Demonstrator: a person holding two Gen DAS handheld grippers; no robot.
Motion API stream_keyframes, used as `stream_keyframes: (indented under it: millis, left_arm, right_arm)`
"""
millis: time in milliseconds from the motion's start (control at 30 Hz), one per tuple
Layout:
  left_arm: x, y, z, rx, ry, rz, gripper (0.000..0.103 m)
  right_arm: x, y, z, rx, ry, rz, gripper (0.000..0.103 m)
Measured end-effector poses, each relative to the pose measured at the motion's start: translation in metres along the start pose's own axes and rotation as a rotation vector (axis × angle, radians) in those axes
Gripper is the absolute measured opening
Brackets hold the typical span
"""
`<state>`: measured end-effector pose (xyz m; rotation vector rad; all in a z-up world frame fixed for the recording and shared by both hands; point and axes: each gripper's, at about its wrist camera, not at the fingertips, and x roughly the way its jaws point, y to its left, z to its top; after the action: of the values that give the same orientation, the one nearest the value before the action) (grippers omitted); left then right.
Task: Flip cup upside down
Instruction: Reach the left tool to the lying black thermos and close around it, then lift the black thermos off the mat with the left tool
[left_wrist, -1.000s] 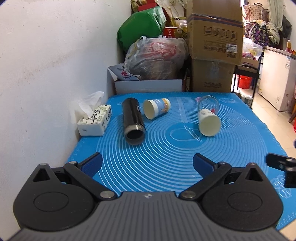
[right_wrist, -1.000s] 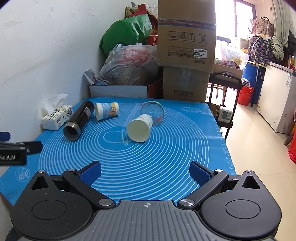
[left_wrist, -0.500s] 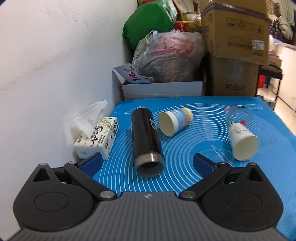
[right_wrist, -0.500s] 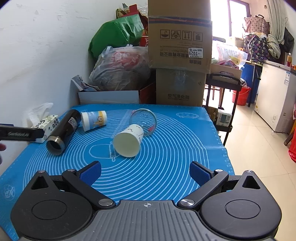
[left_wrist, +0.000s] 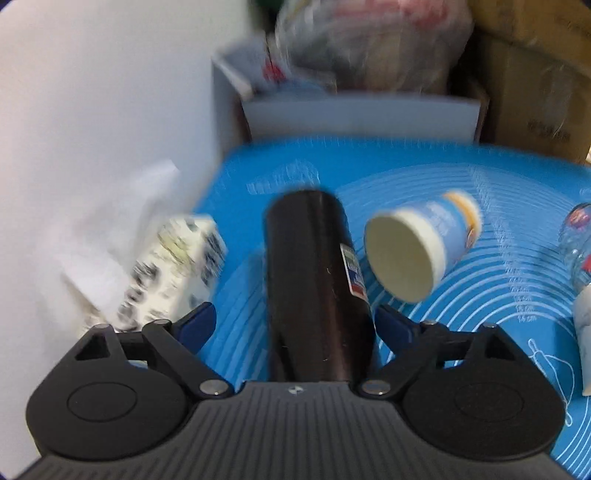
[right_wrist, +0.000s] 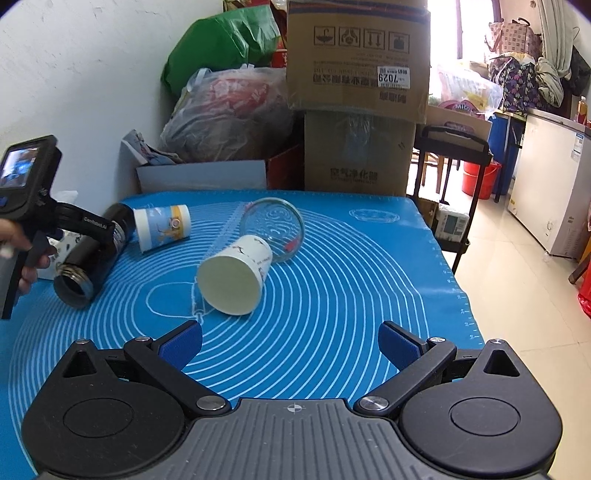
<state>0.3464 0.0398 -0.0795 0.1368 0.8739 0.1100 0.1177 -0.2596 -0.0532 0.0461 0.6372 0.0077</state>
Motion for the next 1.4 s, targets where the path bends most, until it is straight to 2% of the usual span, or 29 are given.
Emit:
stream_keyframes:
  millis: [67,133,200,433,567,733,900,1100,1267,1400]
  left_arm:
    - [0.014,0.001,0.002,-0.013,0.056,-0.014,0.088]
    - [0.023,0.004,0.003,-0.038,0.098,-0.054,0.081]
    - [0.027,0.006,0.003,-0.069,0.127,-0.104,0.069]
    - [0.023,0.003,-0.006,-0.085,0.113,-0.099,0.068]
    - [0.008,0.011,-0.015,-0.098,0.101,-0.113,0.068]
    - [-0.051,0.013,-0.041,-0.076,0.054,-0.169,0.068]
    - [-0.112,-0.011,-0.084,-0.036,0.027,-0.227,0.068]
    - [-0.139,-0.034,-0.137,-0.066,0.076,-0.265,0.068]
    - [-0.142,-0.046,-0.165,-0.059,0.126,-0.279,0.068]
    - [-0.136,-0.051,-0.175,-0.036,0.146,-0.273,0.068]
  right_arm:
    - [0.004,-0.001,-0.001,0.003,0.007,0.0,0.103]
    - [0.008,0.0,-0.002,0.001,0.012,-0.001,0.103]
    - [0.01,-0.001,-0.003,0.0,0.015,-0.001,0.103]
    - [0.011,0.0,-0.005,-0.001,0.023,-0.005,0.103]
    - [0.007,-0.003,-0.005,0.003,0.017,-0.013,0.103]
    - [-0.005,-0.005,-0.004,0.003,0.004,-0.008,0.103]
    - [-0.023,-0.003,-0.007,0.003,-0.007,0.011,0.103]
    - [-0.041,-0.005,-0.015,0.006,0.008,0.03,0.103]
    - [-0.049,-0.004,-0.024,-0.01,0.031,0.027,0.103]
    - [-0.05,-0.004,-0.03,-0.008,0.048,0.029,0.103]
